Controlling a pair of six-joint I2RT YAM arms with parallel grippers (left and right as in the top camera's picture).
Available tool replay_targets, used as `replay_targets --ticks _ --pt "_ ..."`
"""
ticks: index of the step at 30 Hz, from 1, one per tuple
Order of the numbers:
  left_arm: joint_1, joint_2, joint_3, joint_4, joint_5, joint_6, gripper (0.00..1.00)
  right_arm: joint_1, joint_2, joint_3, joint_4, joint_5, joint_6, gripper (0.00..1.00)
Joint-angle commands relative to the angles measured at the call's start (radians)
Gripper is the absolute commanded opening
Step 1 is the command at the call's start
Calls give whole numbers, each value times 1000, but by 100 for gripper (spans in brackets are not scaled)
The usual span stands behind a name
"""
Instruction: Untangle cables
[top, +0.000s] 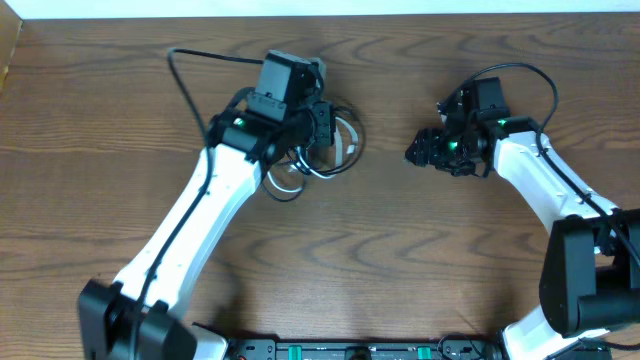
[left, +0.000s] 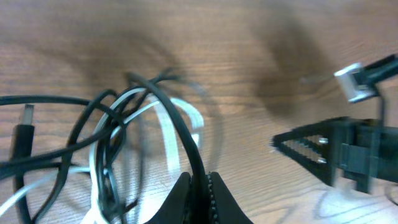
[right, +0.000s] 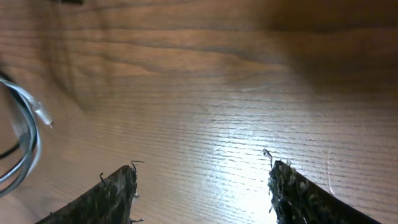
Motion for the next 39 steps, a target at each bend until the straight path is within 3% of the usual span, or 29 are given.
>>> replay_targets --ticks 1,7,10,39 --pt "1 -68 11 -15 -10 -2 7 -35 -129 24 -5 -43 -42 68" --pt "1 -118 11 -53 -9 -2 7 -53 -392 24 -14 -31 -62 75" --pt "1 -119 11 -60 -9 -2 7 -53 -434 23 -13 -31 -61 76" --pt "1 -119 11 8 -51 -93 7 -44 -312 22 77 -53 -39 79"
